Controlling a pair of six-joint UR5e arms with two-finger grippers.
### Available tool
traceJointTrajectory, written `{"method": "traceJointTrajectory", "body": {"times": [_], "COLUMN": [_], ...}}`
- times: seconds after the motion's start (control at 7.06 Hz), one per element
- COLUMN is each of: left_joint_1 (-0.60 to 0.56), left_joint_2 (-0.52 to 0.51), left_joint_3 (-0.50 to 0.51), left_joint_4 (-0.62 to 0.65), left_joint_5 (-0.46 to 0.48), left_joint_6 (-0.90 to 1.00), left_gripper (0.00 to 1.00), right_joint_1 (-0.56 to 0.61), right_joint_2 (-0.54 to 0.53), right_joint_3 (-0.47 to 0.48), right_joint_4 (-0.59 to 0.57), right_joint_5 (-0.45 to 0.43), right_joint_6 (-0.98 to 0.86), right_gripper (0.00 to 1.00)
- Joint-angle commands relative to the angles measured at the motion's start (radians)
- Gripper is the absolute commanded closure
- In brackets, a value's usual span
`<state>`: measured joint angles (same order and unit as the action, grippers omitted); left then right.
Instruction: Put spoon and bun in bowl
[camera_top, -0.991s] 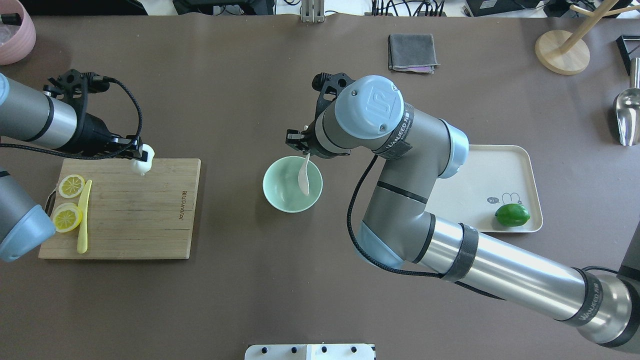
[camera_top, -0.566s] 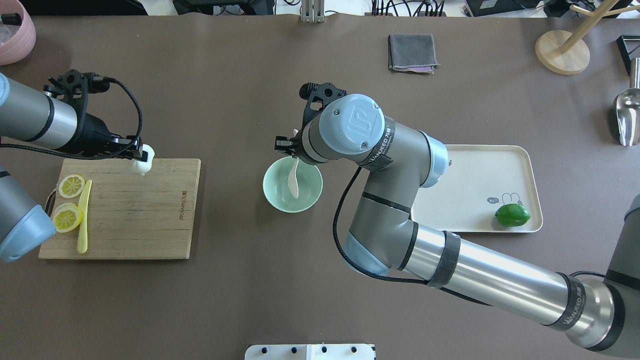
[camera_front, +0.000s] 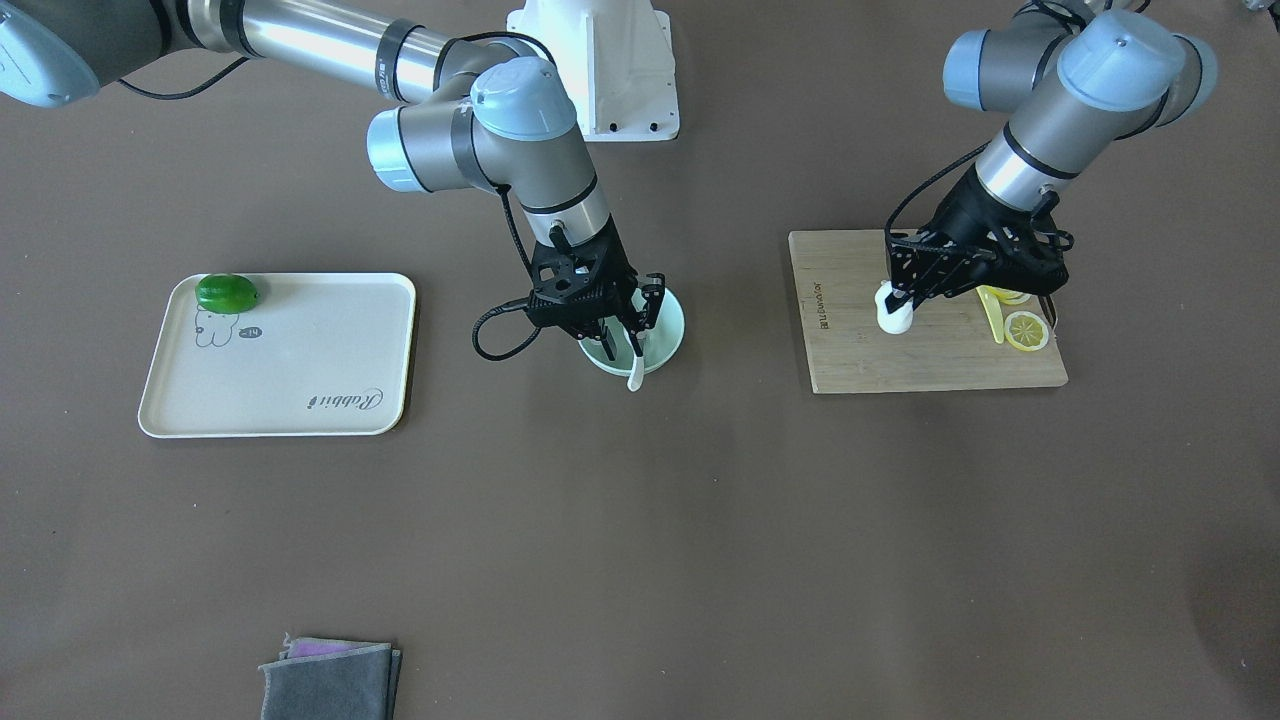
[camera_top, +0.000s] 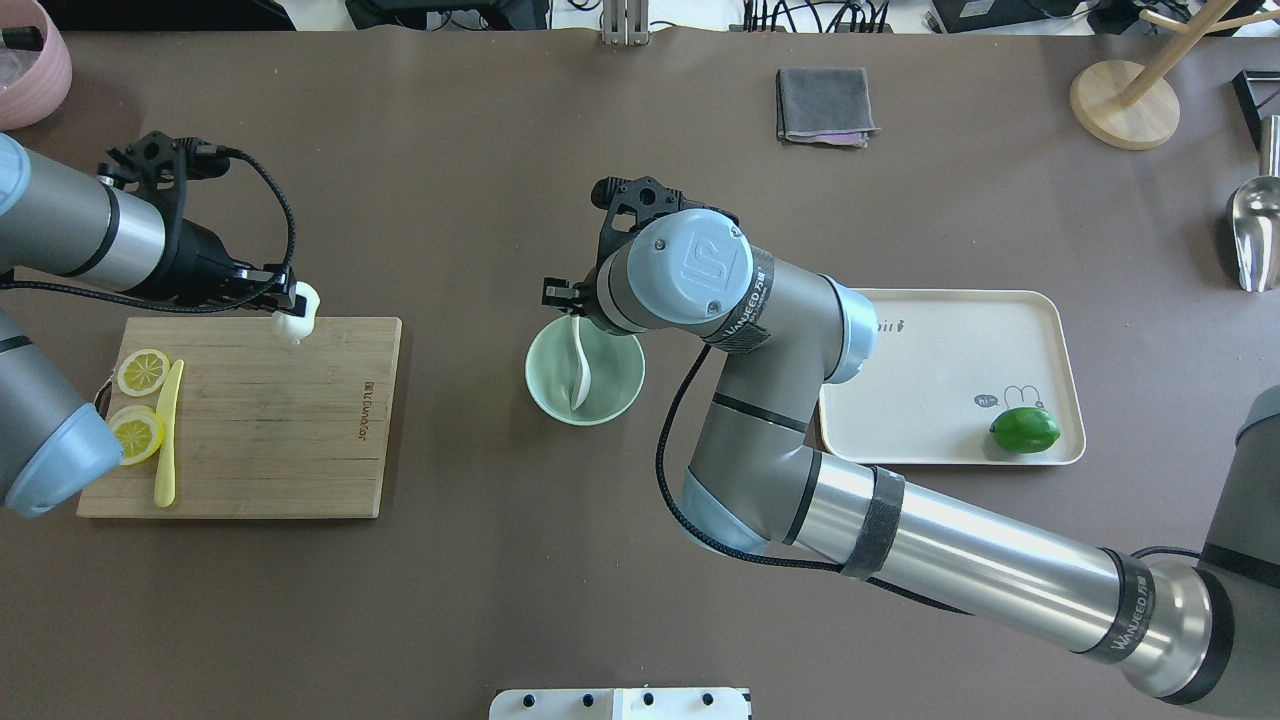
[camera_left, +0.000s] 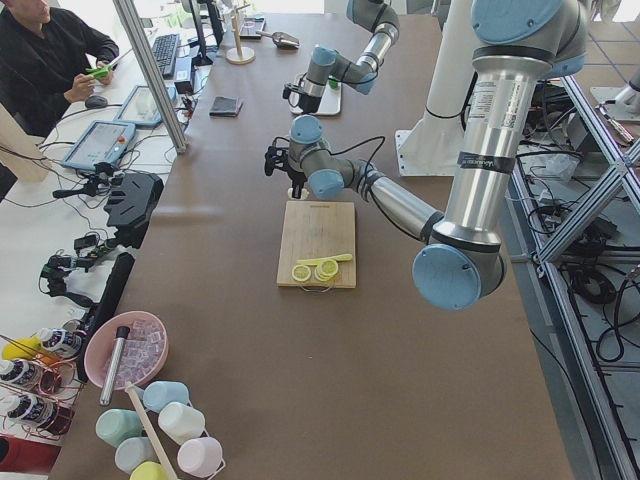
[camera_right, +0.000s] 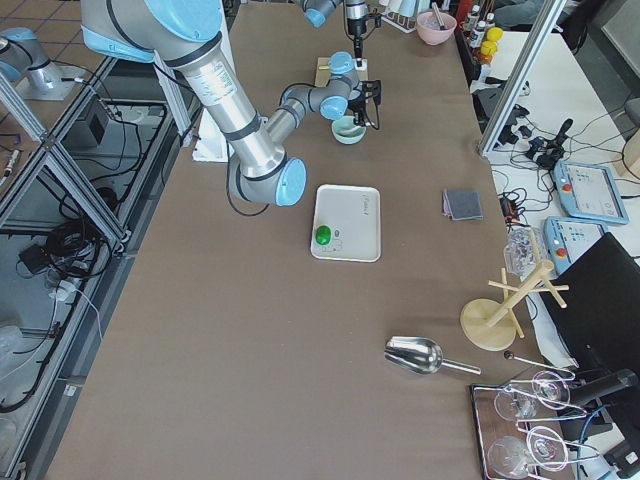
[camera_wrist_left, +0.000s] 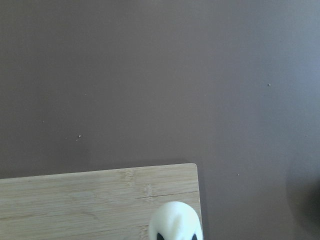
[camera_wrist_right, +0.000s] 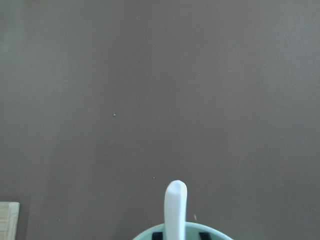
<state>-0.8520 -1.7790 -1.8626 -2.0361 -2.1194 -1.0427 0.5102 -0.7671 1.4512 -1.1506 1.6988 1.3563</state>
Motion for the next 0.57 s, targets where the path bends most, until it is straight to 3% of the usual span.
{"method": "traceJointTrajectory", "body": {"times": [0.0, 0.14, 0.42], "left_joint_1": [0.020, 0.075, 0.190], "left_joint_2": [-0.144, -0.224, -0.316], "left_joint_3": [0.055, 0.081, 0.115], "left_joint_4": [0.001, 0.001, -0.001], "left_joint_5": [0.001, 0.007, 0.135], "left_joint_6": [-0.148, -0.233, -0.315], "left_gripper": [1.00, 1.00, 1.00], "right_joint_1": [0.091, 0.175, 0.281], "right_joint_2": [0.000, -0.012, -0.126], "right_joint_3": [0.014, 0.041, 0.182], "right_joint_4": [-0.017, -0.105, -0.318], "right_joint_5": [0.136, 0.245, 0.341], "right_joint_6": [-0.022, -0.092, -0.352], "right_gripper": [0.00, 0.00, 0.00]}}
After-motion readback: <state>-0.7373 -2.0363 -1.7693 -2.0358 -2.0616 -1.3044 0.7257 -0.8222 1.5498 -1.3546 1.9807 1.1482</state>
